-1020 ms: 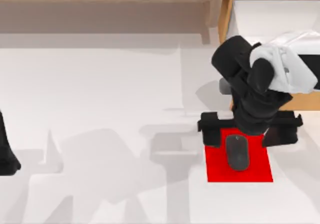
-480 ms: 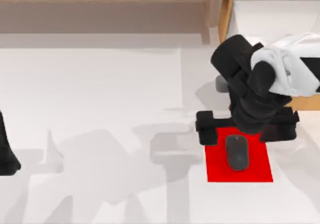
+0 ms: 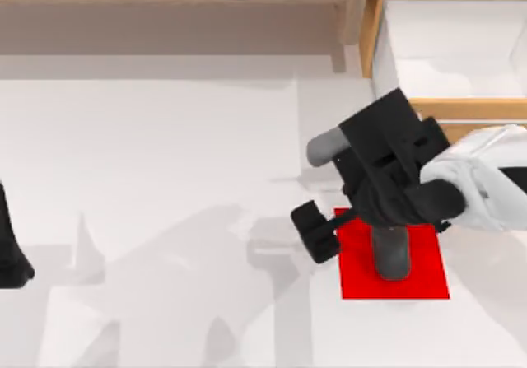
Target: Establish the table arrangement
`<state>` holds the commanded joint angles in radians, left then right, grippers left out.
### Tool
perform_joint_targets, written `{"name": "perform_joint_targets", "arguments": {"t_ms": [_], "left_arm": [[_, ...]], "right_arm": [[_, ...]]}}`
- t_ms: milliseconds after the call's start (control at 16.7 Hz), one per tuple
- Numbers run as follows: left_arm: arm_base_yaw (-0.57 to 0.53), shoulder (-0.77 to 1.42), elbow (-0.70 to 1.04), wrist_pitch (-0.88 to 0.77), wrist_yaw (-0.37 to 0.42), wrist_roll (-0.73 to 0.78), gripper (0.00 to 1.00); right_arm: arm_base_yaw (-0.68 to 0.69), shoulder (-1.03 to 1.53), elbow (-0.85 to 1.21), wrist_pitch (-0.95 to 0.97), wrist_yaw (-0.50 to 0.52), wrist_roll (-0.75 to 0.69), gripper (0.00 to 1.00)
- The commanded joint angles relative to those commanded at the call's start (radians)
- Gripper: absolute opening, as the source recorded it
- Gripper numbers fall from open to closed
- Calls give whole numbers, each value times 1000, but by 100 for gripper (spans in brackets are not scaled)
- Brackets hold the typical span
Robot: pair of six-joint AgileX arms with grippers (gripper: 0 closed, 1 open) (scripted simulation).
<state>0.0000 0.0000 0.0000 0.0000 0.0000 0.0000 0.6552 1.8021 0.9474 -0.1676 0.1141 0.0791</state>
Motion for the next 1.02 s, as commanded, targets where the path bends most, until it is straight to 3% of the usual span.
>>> {"name": "perform_joint_targets", "arguments": {"t_ms": [540, 1020], "left_arm": [[0, 0, 0, 0, 0, 0, 100], [0, 0, 0, 0, 0, 0, 100]], "right_arm": [[36, -10, -427, 977, 91, -773, 100], [-146, 100, -688, 1685, 202, -1401, 100]]}}
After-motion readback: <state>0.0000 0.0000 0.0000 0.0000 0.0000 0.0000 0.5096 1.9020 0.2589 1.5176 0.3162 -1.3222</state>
